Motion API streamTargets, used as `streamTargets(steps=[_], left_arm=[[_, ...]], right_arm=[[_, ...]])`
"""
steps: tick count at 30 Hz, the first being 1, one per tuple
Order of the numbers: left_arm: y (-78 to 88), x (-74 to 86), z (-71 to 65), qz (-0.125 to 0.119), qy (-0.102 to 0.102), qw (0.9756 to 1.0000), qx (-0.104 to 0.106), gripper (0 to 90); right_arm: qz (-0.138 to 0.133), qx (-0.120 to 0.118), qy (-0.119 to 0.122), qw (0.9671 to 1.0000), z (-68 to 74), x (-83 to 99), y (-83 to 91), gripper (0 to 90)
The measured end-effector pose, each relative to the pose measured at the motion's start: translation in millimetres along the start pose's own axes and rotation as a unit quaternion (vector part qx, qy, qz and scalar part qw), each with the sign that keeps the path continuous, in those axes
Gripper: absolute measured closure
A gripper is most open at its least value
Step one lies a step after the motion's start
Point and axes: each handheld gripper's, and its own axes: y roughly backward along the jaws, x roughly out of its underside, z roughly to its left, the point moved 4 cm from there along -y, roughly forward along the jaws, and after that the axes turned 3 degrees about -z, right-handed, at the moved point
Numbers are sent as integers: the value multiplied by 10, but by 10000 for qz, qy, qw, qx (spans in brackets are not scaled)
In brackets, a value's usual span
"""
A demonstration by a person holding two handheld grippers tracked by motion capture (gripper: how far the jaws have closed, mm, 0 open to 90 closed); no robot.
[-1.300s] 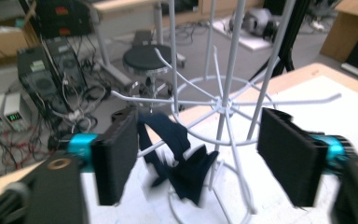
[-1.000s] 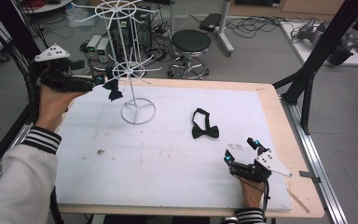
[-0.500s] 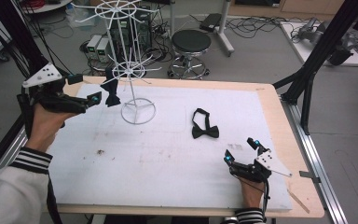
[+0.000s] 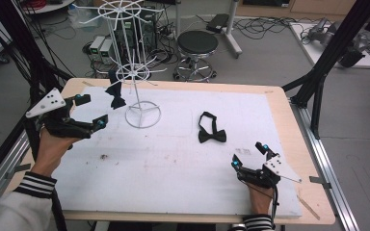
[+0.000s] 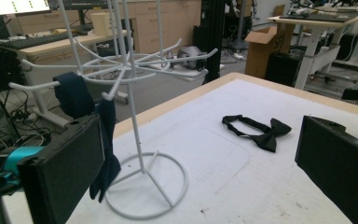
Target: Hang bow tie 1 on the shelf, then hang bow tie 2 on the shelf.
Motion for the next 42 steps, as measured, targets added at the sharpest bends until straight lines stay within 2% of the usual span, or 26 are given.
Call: streamTargets(steps=[5,9,13,27,37,42], left_arm=[[31,142,-38,-32,57,10000,68,17],[38,230,-23,63,108,9999,58,17],[44,228,-16,32,100,9999,46,17],[24,242,-34,148,18,9999,76,17],[-46,244,-90,155,-47,9996,213,17],[-81,262,-112,190,-116,9993,304,17]], right_arm=[[-2,31,-5,10000,4,2,7,33],[-13,26,-10,10000,1,1,7,33],[-4,30,1,10000,6,1,6,33],[41,67,-76,9999,-10,-3,-5,33],[101,80,-87,9999,-12,-6,-6,33],[105,13,-72,9999,-28,-39,11,33]])
